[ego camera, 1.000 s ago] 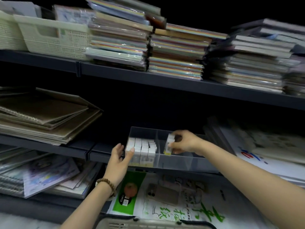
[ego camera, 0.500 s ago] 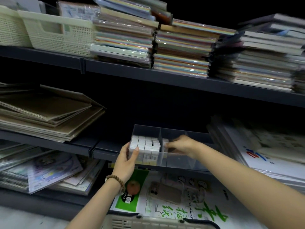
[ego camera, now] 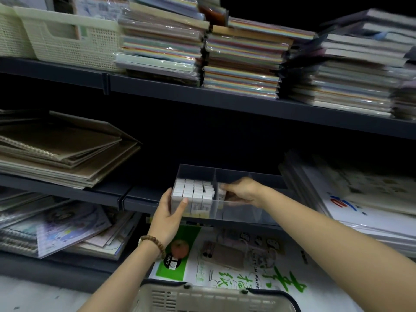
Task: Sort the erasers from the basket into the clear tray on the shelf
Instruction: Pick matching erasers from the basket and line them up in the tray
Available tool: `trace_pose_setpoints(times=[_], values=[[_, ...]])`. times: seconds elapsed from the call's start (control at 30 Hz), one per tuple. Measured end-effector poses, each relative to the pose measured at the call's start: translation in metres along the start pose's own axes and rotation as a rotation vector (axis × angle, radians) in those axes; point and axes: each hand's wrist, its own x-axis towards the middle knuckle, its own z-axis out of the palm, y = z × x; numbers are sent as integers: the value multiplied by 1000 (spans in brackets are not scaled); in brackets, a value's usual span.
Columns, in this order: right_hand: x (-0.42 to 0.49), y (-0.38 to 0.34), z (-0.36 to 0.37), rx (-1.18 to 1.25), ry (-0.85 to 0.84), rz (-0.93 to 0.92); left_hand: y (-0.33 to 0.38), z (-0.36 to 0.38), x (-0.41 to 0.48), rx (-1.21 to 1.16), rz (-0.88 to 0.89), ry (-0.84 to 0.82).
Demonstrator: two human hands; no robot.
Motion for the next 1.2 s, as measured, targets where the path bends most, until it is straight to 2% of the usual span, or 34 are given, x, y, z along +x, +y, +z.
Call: trace_pose_setpoints(times=[0.17, 0.27, 0.4, 0.5, 0.67, 0.77, 0.9, 1.03, 1.2], values=[[-47, 5, -14, 215, 162, -279, 0, -18, -33, 133, 78, -24], [-82, 32, -13, 366, 66, -325, -20, -32, -65, 278, 50, -104], [-97, 105, 33, 396, -136, -105, -57, -45, -102, 420, -69, -241], [-90, 169, 92, 275, -259, 116, -90, -60, -126, 448, -174, -184], [-77, 239, 194, 141, -478, 310, -160, -82, -175, 500, -488, -121], [-67, 255, 241, 122, -456, 335, -186, -74, -191, 397, -559, -38], [-50, 265, 289, 104, -390, 349, -197, -68, -191, 303, -566, 80], [-37, 276, 328, 90, -355, 436, -201, -66, -192, 241, -584, 98], [-29, 282, 367, -63, -292, 554, -202, -66, -192, 168, -608, 119]])
